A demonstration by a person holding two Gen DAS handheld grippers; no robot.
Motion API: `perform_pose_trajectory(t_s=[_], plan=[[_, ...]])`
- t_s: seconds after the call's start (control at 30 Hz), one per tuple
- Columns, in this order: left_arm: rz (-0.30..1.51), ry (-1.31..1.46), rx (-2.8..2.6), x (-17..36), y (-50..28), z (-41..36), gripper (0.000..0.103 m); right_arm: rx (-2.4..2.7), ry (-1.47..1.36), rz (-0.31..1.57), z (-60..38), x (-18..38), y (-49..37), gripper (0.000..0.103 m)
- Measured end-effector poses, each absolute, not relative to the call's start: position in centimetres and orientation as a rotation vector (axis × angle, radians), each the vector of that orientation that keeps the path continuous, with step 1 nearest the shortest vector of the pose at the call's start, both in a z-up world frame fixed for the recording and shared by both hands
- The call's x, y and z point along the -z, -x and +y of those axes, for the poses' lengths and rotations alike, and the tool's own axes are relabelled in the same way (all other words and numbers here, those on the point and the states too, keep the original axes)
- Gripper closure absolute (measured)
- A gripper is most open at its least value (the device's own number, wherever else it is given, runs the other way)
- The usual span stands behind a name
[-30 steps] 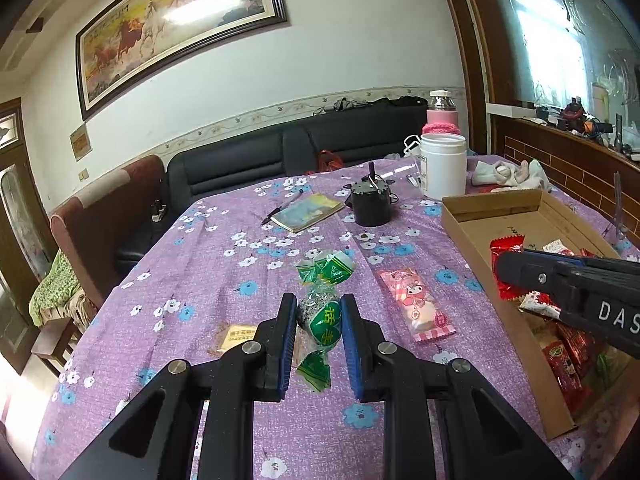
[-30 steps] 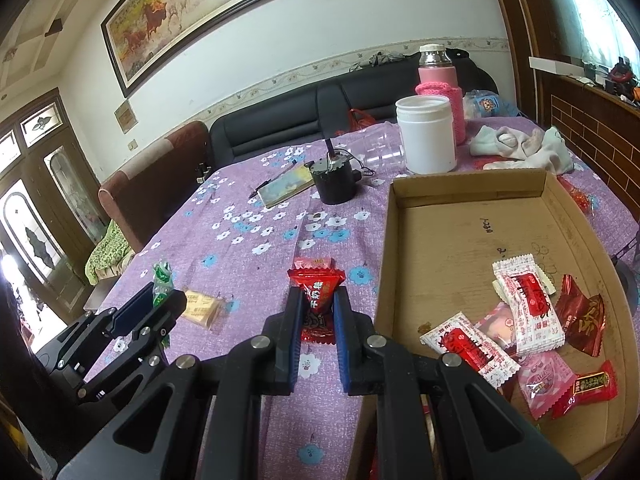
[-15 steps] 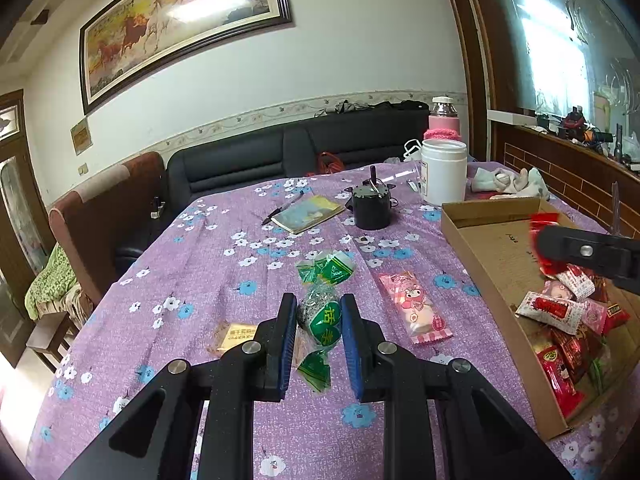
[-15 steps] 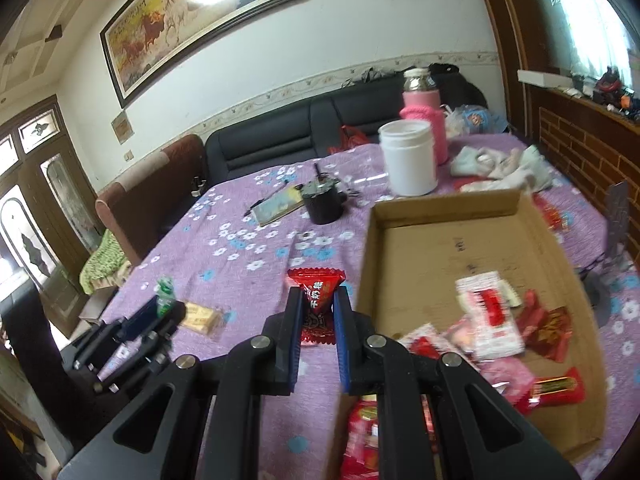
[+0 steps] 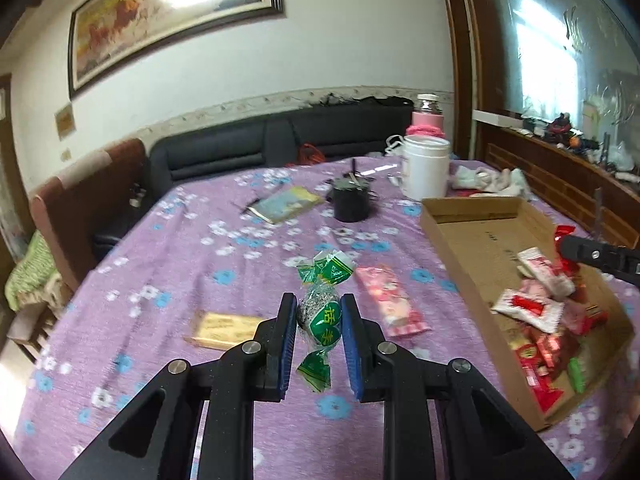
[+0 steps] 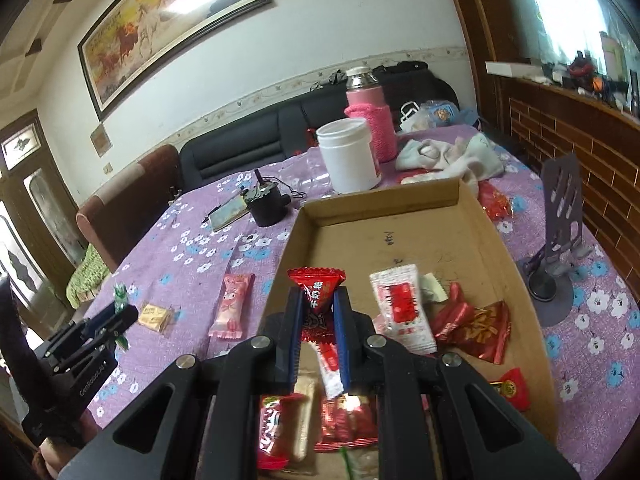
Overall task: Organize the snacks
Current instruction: 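Move the red candy in the right tool over the tray while the left tool brings the green candy, then lower and release the green candy with the left tool while the right tool releases the red candy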
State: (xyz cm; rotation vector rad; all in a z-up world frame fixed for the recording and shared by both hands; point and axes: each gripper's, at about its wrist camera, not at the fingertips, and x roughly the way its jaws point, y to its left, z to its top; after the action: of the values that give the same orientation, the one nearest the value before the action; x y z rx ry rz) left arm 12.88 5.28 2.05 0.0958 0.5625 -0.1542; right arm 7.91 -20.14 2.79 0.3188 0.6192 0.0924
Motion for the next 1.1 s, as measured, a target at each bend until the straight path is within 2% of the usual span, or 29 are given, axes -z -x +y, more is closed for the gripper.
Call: perform_pose_trajectory(t_s=[0.2,0.47,0.73,1.1], plan=[[0.578,-0.098,0.252,-3.7,-11.4,2.1,0.080,-0.079,-0.374,0.655,-21.7,-2.4,-8.2,0.089],[0.638,-0.104,0.415,-5.5,-10.5,-5.3,0.081,0.023,-0.432,0.609,-26.1,-3.5,-7.2,0.089],[0.712,-0.093,0.506,-2.5,-10.5,-11.3,0.081,0.029,-0.479,0.738,-27.4,-0.9,-8.5,0.089],[0.687,-0.185,0.496,0.2,-9.5,-11.9,0.081,0.037,-0.425,0.797,-25.8,0.4,-9.6,0.089]])
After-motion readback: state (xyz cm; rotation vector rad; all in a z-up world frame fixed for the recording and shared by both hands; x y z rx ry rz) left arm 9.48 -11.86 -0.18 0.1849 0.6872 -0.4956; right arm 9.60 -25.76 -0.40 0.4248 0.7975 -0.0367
